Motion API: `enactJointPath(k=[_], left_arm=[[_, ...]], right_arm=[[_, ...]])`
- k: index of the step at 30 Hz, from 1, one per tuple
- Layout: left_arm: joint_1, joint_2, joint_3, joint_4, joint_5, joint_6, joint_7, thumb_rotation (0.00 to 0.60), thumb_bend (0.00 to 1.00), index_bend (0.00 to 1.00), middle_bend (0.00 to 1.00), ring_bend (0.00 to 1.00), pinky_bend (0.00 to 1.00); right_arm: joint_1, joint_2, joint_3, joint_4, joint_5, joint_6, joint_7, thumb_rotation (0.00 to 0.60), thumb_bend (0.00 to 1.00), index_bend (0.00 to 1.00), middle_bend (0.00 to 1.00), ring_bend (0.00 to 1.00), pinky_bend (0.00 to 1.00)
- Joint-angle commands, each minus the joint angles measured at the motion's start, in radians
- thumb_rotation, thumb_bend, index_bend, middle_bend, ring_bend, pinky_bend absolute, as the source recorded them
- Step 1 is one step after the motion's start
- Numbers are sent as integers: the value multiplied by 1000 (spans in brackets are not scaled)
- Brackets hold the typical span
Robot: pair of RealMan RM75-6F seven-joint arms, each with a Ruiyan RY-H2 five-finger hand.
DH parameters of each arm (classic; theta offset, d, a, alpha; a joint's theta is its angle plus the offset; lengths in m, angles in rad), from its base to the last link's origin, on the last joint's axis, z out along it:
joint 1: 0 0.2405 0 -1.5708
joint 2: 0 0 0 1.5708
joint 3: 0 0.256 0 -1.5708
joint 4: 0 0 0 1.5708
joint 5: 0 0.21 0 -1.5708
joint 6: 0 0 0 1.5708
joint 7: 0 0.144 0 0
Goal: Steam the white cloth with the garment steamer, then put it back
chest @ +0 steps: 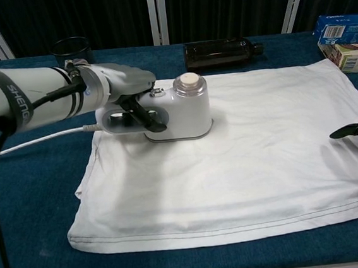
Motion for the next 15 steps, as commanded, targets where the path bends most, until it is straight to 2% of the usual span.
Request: enactJointPath(k=[1,9,15], left_arm=[[29,22,-9,44,-30,-24,-33,368,555,843,908,805,770],[91,90,-21,84,-66,-41,-94,368,555,843,898,800,770],[122,136,-40,2,43,-8,-143,370,555,843,898,800,770]], right_arm=[[1,1,1,-1,1,0,-1,600,1000,113,119,60,175],[5,4,3,-6,3,0,-5,600,1000,114,119,61,175],[6,4,4,-7,1,4,-4,600,1000,114,119,61,175]])
